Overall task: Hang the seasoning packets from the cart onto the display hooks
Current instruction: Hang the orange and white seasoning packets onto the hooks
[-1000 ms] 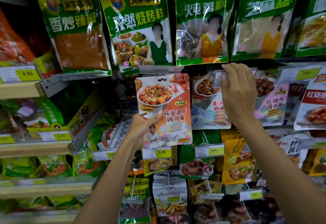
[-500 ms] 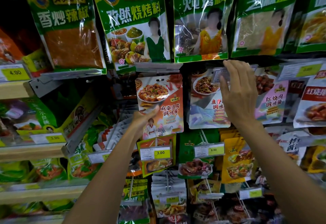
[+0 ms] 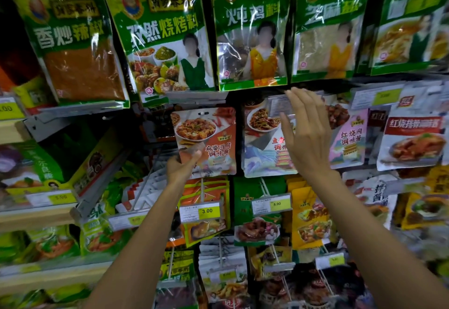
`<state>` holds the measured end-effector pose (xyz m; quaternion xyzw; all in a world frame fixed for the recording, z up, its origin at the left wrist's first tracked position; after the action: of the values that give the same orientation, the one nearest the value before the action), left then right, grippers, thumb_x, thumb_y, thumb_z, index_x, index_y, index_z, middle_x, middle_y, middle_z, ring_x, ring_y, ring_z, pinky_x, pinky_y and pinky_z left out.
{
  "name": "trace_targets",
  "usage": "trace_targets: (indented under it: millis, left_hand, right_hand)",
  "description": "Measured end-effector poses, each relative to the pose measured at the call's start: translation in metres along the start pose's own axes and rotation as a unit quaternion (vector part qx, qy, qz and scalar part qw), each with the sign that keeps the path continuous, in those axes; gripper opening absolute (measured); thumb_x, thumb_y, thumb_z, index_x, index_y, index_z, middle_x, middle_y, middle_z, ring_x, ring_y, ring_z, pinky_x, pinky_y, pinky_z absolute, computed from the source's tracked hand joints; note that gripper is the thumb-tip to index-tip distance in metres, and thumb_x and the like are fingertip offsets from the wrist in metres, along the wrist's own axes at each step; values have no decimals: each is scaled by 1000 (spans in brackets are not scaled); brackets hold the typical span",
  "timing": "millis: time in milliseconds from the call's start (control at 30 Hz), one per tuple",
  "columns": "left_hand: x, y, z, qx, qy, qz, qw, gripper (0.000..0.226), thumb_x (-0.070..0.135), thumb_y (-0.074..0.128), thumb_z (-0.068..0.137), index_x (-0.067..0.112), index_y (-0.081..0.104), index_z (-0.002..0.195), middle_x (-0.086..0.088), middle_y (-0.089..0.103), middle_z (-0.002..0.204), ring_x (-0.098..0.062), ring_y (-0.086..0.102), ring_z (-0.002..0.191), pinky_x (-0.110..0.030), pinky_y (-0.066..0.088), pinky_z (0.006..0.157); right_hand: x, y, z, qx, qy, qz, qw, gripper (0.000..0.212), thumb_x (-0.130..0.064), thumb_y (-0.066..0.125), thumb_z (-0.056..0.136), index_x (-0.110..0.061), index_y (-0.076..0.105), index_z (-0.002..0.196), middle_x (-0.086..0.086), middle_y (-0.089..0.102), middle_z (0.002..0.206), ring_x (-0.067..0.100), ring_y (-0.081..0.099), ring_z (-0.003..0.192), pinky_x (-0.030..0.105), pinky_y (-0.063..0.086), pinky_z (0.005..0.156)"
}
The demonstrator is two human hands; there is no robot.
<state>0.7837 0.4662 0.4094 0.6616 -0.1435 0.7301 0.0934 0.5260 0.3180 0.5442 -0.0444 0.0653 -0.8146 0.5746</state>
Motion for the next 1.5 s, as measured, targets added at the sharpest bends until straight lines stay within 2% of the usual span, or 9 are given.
trace_targets:
  millis: [200, 367, 500, 600, 700, 1067, 1200, 1300, 1500]
  left_hand:
    - [11, -19, -87, 135, 176, 151, 963, 25, 25, 61, 93, 10, 56, 111, -6, 55, 110, -19, 51, 97, -30, 42, 79]
    - [-20, 58, -185, -91, 205, 119, 967, 10, 24, 51, 98, 21, 58, 103, 12, 59, 84, -4, 55, 70, -24, 43, 60]
    - [-77, 134, -261, -267, 129, 124, 947, 20, 17, 48, 99, 8, 66, 102, -5, 70, 86, -31, 62, 70, -35, 46, 62]
    - [-112, 178, -317, -347, 66, 95, 931, 20, 9, 49, 98, 5, 68, 95, 2, 70, 76, -8, 65, 70, -26, 50, 67]
    - [-141, 219, -369, -424, 8, 82, 902, 20, 6, 49, 97, 10, 66, 88, 5, 67, 69, 0, 60, 58, -27, 50, 65]
    - [-174, 405, -479, -562, 48, 183, 805, 15, 14, 51, 98, 11, 65, 93, 7, 64, 70, -3, 59, 64, -8, 39, 53]
    - [-172, 479, -496, -576, 91, 214, 784, 15, 11, 52, 97, 13, 65, 89, 1, 68, 72, -11, 61, 64, -19, 45, 60]
    - [-175, 534, -500, -595, 97, 227, 765, 23, 13, 50, 98, 26, 58, 81, -11, 68, 77, -29, 64, 70, -38, 49, 65]
    - [-189, 644, -488, -588, 142, 260, 753, 13, 12, 51, 97, 8, 63, 97, -12, 68, 87, -28, 63, 80, -33, 47, 69]
  right_hand:
    - [-8, -38, -58, -77, 68, 37, 994, 30, -9, 57, 95, 5, 61, 121, 19, 63, 122, 32, 57, 116, 41, 46, 102]
    - [13, -94, -169, -206, 258, 62, 942, 33, -22, 42, 102, -3, 61, 120, 14, 64, 113, 22, 54, 103, 31, 43, 86]
    - [37, -178, -271, -229, 443, 33, 866, 24, -19, 45, 100, -7, 65, 107, 9, 66, 92, 24, 62, 82, 28, 44, 69]
    - [50, -254, -331, -213, 552, -27, 805, 20, -17, 48, 99, -12, 67, 100, 1, 65, 74, 16, 59, 63, 34, 44, 60]
    - [61, -320, -376, -197, 630, -84, 747, 19, -20, 50, 98, -12, 67, 96, 3, 70, 78, 19, 67, 71, 41, 50, 67]
    - [168, -467, -463, -82, 748, -197, 628, 10, -17, 57, 96, -20, 66, 93, 2, 71, 70, 20, 67, 65, 36, 49, 68]
    - [221, -492, -479, -56, 756, -222, 613, 12, -12, 58, 95, -19, 68, 95, -8, 68, 73, 16, 63, 66, 11, 40, 61]
    - [264, -496, -497, -56, 776, -210, 592, 13, -15, 54, 97, -13, 67, 95, -4, 71, 77, 18, 67, 71, 23, 46, 67]
    - [349, -476, -547, -30, 806, -214, 552, 18, -17, 50, 99, -9, 65, 94, 0, 65, 73, 8, 58, 61, 12, 41, 55]
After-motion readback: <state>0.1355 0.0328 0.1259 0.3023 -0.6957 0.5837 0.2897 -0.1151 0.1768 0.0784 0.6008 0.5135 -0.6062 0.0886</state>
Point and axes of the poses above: each hand's wrist, its own z-axis towards the middle knuckle, its own y-axis out of the palm, x = y × z, the point moved 7 cm from there along z, towards the middle knuckle
